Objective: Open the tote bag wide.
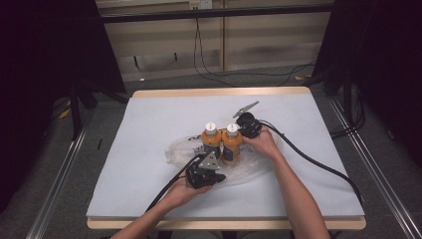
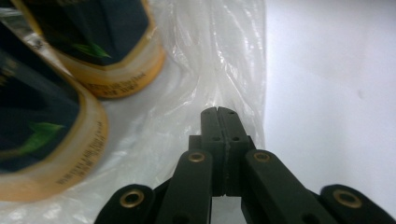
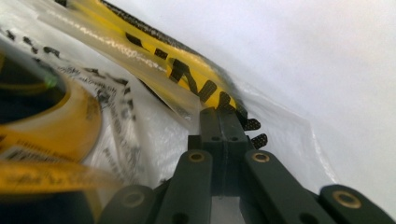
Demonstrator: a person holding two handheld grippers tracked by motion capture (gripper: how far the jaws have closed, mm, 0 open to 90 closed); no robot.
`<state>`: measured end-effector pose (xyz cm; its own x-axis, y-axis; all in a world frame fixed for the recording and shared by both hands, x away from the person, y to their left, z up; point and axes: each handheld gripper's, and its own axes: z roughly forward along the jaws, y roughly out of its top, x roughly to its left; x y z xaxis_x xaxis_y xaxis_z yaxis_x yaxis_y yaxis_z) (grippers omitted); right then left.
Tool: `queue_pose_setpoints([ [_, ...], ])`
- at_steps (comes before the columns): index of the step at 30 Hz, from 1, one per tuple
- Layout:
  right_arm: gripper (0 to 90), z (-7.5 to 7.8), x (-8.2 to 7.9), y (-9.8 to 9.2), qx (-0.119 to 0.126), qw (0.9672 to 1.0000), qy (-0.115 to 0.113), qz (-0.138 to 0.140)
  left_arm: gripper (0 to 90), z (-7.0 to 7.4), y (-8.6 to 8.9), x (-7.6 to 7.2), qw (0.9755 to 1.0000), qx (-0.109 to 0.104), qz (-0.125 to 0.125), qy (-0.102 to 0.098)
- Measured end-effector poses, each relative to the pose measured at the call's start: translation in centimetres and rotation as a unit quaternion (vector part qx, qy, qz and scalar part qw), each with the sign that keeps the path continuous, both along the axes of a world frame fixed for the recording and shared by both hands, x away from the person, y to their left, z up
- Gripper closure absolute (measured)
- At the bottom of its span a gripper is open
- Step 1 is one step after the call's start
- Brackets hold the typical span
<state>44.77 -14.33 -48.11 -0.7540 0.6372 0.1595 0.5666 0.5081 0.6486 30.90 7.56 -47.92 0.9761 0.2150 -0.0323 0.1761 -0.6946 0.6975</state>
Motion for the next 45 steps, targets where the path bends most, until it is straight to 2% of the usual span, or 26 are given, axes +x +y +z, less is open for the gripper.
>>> queue_pose_setpoints([
  [8, 90.0, -0.1, 1.1, 0.6, 0.007, 0.9999, 0.004, -0.013, 90.0, 0.1, 0.3, -0.5, 0.9999, 0.002, -0.011, 0.002],
  [11, 90.0, -0.1, 1.3, 0.8, -0.002, 0.9998, -0.001, -0.021, 90.0, 0.1, 0.3, -0.9, 0.9999, 0.001, -0.014, 0.001],
  [15, 90.0, -0.2, 1.5, 0.9, 0.009, 0.9994, -0.001, -0.032, 90.0, 0.2, 0.5, -1.1, 0.9997, 0.010, -0.023, 0.002],
  [16, 90.0, -0.2, 1.6, 1.0, 0.010, 0.9994, -0.002, -0.033, 90.0, 0.1, 0.6, -1.1, 0.9997, -0.004, -0.022, 0.009],
  [19, 90.0, -0.2, 1.8, 1.1, 0.005, 0.9993, -0.006, -0.036, 90.0, 0.1, 0.6, -1.4, 0.9997, 0.001, -0.025, 0.005],
  [21, 90.0, -0.2, 1.9, 1.2, 0.000, 0.9992, -0.007, -0.038, 90.0, 0.3, 0.6, -1.4, 0.9996, 0.013, -0.026, 0.006],
  [23, 90.0, -0.1, 2.1, 1.3, -0.003, 0.9990, -0.008, -0.044, 90.0, 0.1, 0.6, -1.5, 0.9997, 0.001, -0.026, 0.006],
  [24, 90.0, -0.2, 2.1, 1.4, 0.000, 0.9989, -0.007, -0.047, 90.0, 0.2, 0.6, -1.6, 0.9996, 0.007, -0.026, 0.005],
  [28, 90.0, -0.2, 2.4, 1.5, -0.004, 0.9986, -0.010, -0.052, 90.0, 0.2, 0.7, -1.9, 0.9993, -0.002, -0.034, 0.011],
  [29, 90.0, -0.2, 2.4, 1.5, -0.003, 0.9985, -0.007, -0.054, 90.0, 0.2, 0.7, -2.0, 0.9995, 0.001, -0.031, 0.009],
  [30, 90.0, -0.2, 2.5, 1.6, -0.003, 0.9985, -0.012, -0.054, 90.0, 0.4, 0.7, -2.0, 0.9994, 0.014, -0.032, 0.007],
  [32, 90.0, -0.2, 2.6, 1.6, -0.006, 0.9982, -0.010, -0.059, 90.0, 0.3, 0.7, -2.0, 0.9993, 0.012, -0.032, 0.013],
  [33, 90.0, -0.2, 2.6, 1.7, -0.005, 0.9980, -0.014, -0.061, 90.0, 0.1, 0.7, -2.1, 0.9994, -0.005, -0.030, 0.015],
  [37, 90.0, -0.2, 2.8, 2.0, -0.015, 0.9971, -0.024, -0.070, 90.0, 0.2, 0.8, -2.4, 0.9993, -0.003, -0.035, 0.016],
  [39, 90.0, -0.1, 2.8, 2.1, -0.019, 0.9969, -0.019, -0.074, 90.0, 0.2, 0.8, -2.3, 0.9992, -0.008, -0.031, 0.023],
  [40, 90.0, -0.1, 2.9, 2.0, -0.016, 0.9970, -0.023, -0.072, 90.0, 0.2, 0.9, -2.2, 0.9992, -0.002, -0.032, 0.025],
  [41, 90.0, -0.1, 2.8, 1.9, -0.010, 0.9969, -0.013, -0.077, 90.0, 0.2, 0.9, -2.1, 0.9990, -0.007, -0.033, 0.028],
  [43, 90.0, 0.0, 2.6, 1.8, 0.001, 0.9978, -0.010, -0.066, 90.0, 0.3, 1.1, -2.0, 0.9991, -0.014, -0.028, 0.030],
  [45, 90.0, 0.6, 2.2, 1.6, 0.022, 0.9978, -0.008, -0.062, 90.0, 0.5, 1.1, -1.9, 0.9984, -0.037, -0.026, 0.033],
])
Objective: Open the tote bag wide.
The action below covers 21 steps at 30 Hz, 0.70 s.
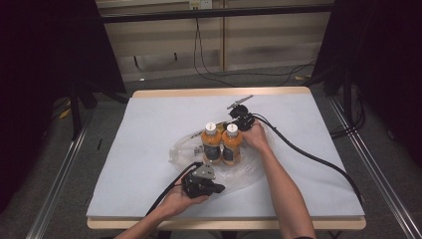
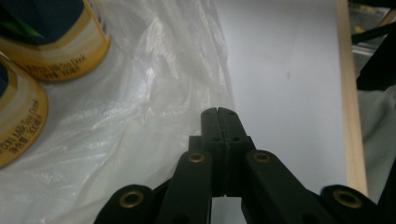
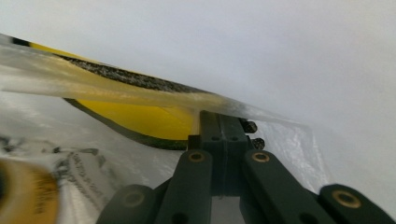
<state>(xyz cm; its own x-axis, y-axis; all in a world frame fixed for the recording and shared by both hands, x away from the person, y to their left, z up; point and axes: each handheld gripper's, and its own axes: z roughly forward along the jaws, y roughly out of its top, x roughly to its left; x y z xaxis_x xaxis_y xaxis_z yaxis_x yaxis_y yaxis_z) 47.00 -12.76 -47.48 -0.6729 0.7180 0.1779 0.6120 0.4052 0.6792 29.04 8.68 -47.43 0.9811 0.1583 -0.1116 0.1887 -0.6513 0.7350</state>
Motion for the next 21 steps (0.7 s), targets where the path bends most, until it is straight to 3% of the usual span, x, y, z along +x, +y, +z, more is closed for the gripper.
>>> queue_pose_setpoints([
  [5, 90.0, 2.6, -1.1, -1.2, 0.063, 0.9978, -0.021, 0.003, 90.0, 1.3, 0.4, 0.1, 0.9995, -0.030, 0.012, -0.005],
  [10, 90.0, 4.8, -2.6, -3.3, 0.064, 0.9966, -0.052, -0.005, 84.4, 2.7, 1.1, -0.1, 0.9967, -0.075, 0.029, -0.007],
  [12, 90.0, 5.6, -3.6, -4.4, 0.078, 0.9946, -0.067, -0.011, 82.1, 3.4, 1.6, -0.1, 0.9955, -0.086, 0.036, -0.017],
  [14, 86.2, 6.1, -4.7, -5.2, 0.080, 0.9931, -0.085, -0.014, 73.1, 3.9, 2.2, -0.1, 0.9935, -0.101, 0.047, -0.025],
  [17, 79.4, 6.5, -6.6, -6.3, 0.076, 0.9918, -0.101, -0.020, 63.5, 4.6, 3.3, 0.0, 0.9912, -0.105, 0.071, -0.040],
  [21, 68.0, 6.7, -9.3, -8.1, 0.081, 0.9890, -0.121, -0.028, 42.6, 5.2, 5.4, -0.1, 0.9837, -0.113, 0.120, -0.073],
])
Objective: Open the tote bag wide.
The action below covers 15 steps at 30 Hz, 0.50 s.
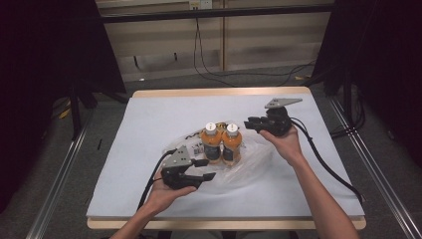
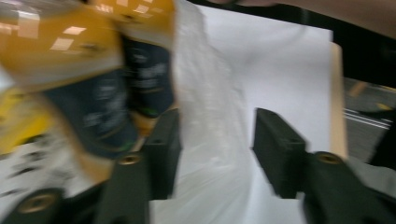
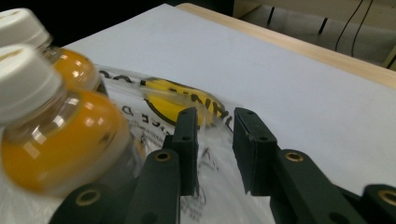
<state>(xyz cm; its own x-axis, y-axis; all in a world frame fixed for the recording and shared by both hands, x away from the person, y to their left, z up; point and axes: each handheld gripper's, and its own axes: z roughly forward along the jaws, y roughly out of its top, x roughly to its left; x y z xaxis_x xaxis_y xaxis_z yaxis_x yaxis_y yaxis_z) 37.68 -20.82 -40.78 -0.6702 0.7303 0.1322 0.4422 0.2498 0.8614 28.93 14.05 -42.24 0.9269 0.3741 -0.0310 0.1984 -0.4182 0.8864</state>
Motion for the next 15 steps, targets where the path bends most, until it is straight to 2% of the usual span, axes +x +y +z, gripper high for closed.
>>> queue_pose_setpoints([
  [2, 56.2, 0.0, -1.4, -0.9, 0.007, 0.9998, -0.009, -0.014, 32.9, 0.3, 1.1, 0.0, 0.9999, -0.007, 0.013, -0.003],
  [6, 34.5, 0.2, -4.6, -2.4, 0.018, 0.9987, -0.032, -0.034, 21.5, 0.9, 3.1, 0.0, 0.9985, -0.025, 0.046, -0.016],
  [9, 23.9, 0.1, -6.8, -3.3, 0.029, 0.9976, -0.041, -0.047, 15.0, 1.1, 4.4, -0.1, 0.9971, -0.027, 0.068, -0.023],
  [10, 21.7, 0.0, -7.5, -3.5, 0.027, 0.9974, -0.041, -0.053, 13.9, 1.1, 4.8, -0.3, 0.9957, -0.028, 0.085, -0.023],
  [11, 19.9, -0.1, -8.2, -3.7, 0.024, 0.9971, -0.045, -0.057, 12.4, 1.1, 5.3, -0.4, 0.9945, -0.022, 0.098, -0.033],
  [13, 16.4, -0.2, -9.3, -4.2, 0.009, 0.9966, -0.044, -0.070, 10.6, 1.1, 6.3, -0.6, 0.9937, -0.030, 0.105, -0.023],
  [15, 16.0, -0.3, -10.5, -5.0, 0.016, 0.9957, -0.047, -0.078, 8.7, 1.2, 7.2, -0.8, 0.9930, -0.035, 0.112, -0.019],
])
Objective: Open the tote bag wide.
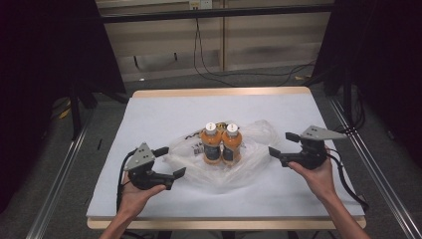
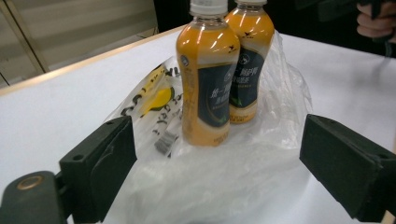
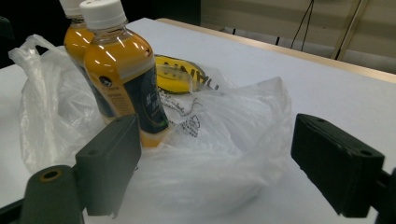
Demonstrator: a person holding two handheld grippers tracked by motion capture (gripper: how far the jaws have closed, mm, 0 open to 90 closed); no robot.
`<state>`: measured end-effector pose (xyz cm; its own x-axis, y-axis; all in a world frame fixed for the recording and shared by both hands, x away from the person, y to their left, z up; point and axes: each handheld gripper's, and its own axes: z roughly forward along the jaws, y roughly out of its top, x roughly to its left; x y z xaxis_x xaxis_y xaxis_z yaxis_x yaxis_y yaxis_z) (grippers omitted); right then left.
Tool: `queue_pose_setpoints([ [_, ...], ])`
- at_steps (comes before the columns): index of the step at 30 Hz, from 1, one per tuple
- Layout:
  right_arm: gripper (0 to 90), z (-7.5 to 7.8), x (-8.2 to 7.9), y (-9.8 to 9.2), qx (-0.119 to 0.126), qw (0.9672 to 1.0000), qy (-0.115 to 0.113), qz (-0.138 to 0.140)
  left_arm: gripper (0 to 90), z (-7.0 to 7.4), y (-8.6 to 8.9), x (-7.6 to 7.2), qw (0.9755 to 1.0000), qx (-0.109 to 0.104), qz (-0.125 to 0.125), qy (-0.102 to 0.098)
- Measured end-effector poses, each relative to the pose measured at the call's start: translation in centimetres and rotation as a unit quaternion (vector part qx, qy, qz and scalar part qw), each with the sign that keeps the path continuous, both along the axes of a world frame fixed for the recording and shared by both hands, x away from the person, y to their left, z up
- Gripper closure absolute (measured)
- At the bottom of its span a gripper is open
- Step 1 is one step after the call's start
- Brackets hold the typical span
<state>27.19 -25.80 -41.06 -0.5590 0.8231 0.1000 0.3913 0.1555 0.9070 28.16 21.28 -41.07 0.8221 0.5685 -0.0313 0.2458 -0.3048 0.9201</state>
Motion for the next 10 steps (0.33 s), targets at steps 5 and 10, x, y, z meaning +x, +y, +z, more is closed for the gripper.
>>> queue_pose_setpoints([
  [5, 14.5, -0.6, -2.9, -2.0, 0.014, 0.9995, -0.009, -0.025, 6.1, -1.2, 2.2, -0.4, 0.9996, -0.002, 0.019, 0.019],
  [10, 13.9, -1.9, -5.0, -3.6, 0.029, 0.9980, -0.008, -0.056, 3.1, -2.0, 2.9, -0.3, 0.9992, -0.003, 0.030, 0.026],
])
